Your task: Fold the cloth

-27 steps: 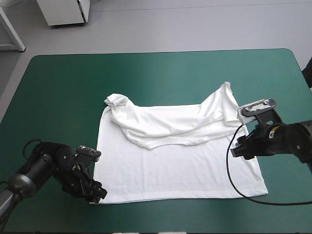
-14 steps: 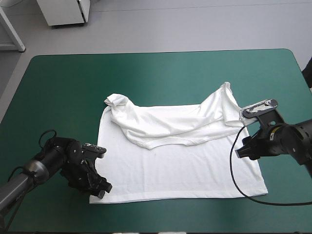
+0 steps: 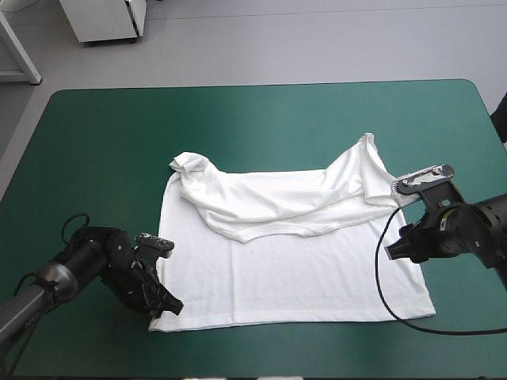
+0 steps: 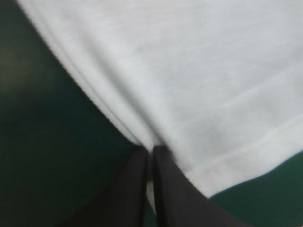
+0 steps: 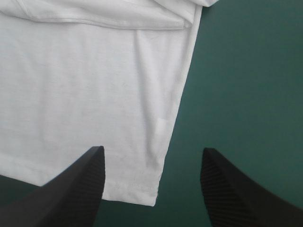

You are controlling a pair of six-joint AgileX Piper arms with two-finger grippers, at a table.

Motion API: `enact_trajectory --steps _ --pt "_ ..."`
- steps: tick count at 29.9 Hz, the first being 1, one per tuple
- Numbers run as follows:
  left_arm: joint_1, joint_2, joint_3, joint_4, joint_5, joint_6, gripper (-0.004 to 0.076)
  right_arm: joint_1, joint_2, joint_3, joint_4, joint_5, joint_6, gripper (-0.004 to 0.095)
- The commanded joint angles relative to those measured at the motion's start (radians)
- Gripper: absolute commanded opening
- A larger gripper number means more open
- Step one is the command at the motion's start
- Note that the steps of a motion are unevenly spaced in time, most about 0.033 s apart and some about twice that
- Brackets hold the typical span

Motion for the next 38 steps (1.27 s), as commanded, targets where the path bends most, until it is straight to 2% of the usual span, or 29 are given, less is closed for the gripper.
enact_trajectory --steps 1,6,10,20,24,30,35,38 --pt "-0.052 0.028 0.055 -0.121 -0.011 0.017 0.0011 0.004 -0.014 -0.026 -0.026 -0.015 0.004 0.0550" --pt "-0.202 0.028 0.059 -0.119 -0.029 -0.040 0.0008 0.004 -0.016 -0.026 -0.034 -0.010 0.008 0.0550" --pt "-0.286 0.028 0.059 -0.116 -0.058 -0.083 -0.0022 0.006 -0.018 -0.026 -0.045 -0.010 0.011 0.0550" --pt "-0.290 0.026 0.037 -0.080 0.016 -0.082 -0.0022 0.006 0.013 0.062 -0.100 -0.010 0.023 0.0550" --pt "-0.290 -0.005 -0.019 -0.036 0.035 -0.082 -0.0022 0.006 0.056 0.163 -0.093 -0.019 0.023 0.0570" --pt "-0.286 -0.037 -0.096 0.008 0.086 -0.083 -0.0022 0.003 0.112 0.222 -0.004 -0.031 0.019 0.0576" --pt "-0.286 -0.045 -0.113 0.037 0.101 -0.094 -0.0022 -0.003 0.116 0.266 -0.052 -0.026 0.026 0.0586" --pt "-0.286 -0.051 -0.113 0.039 0.099 -0.094 -0.0022 -0.034 0.116 0.304 -0.032 -0.029 0.031 0.0591"
